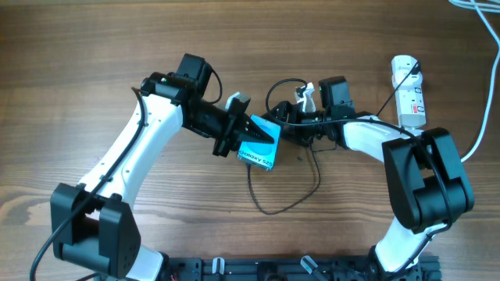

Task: Plug charger to phone and switch on socket

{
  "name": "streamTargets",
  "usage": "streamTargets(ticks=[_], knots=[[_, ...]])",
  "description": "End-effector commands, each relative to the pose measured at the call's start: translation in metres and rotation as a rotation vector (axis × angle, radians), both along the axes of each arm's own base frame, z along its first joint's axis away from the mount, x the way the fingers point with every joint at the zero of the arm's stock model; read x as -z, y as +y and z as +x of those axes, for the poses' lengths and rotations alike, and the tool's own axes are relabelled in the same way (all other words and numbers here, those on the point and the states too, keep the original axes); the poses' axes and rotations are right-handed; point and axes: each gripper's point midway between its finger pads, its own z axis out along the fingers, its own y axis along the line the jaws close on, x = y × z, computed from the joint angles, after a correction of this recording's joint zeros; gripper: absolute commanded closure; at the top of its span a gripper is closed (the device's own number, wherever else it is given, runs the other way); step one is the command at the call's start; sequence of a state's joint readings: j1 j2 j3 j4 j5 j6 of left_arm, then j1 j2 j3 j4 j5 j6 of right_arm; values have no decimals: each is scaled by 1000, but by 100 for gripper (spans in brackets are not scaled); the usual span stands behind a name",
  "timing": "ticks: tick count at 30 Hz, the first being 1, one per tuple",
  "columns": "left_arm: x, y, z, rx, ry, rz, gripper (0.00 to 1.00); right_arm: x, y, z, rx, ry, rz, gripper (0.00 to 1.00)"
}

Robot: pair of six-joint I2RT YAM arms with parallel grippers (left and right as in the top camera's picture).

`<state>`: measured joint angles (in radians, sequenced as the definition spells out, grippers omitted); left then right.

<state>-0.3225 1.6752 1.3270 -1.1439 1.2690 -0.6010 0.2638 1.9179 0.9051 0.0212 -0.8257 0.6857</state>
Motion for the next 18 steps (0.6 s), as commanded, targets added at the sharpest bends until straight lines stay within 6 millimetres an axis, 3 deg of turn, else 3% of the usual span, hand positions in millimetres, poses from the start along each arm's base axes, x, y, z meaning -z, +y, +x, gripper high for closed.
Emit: streamTargets(ticks=[1, 4, 9, 10, 11, 12, 16, 18], knots=[[16, 6, 13, 10, -201, 97, 96, 65, -36, -11, 98, 77, -241, 0], [43, 20, 24, 4, -291, 270, 96, 65, -36, -11, 98, 77, -241, 0], [67, 40, 37, 41, -434, 430, 95, 65, -36, -11, 99, 78, -241, 0], [71, 45, 40, 37, -446, 467, 84, 65, -36, -11, 99, 78, -241, 0], [75, 51, 44, 29, -459, 506, 82, 65, -36, -11, 98, 77, -241, 0], [78, 57, 49, 19, -472, 542, 96, 65, -36, -11, 98, 77, -241, 0], [97, 98, 74, -29, -542, 783, 96, 65, -36, -11, 98, 77, -241, 0], [99, 109, 88, -60, -591, 845, 96, 65, -36, -11, 99, 78, -241, 0]])
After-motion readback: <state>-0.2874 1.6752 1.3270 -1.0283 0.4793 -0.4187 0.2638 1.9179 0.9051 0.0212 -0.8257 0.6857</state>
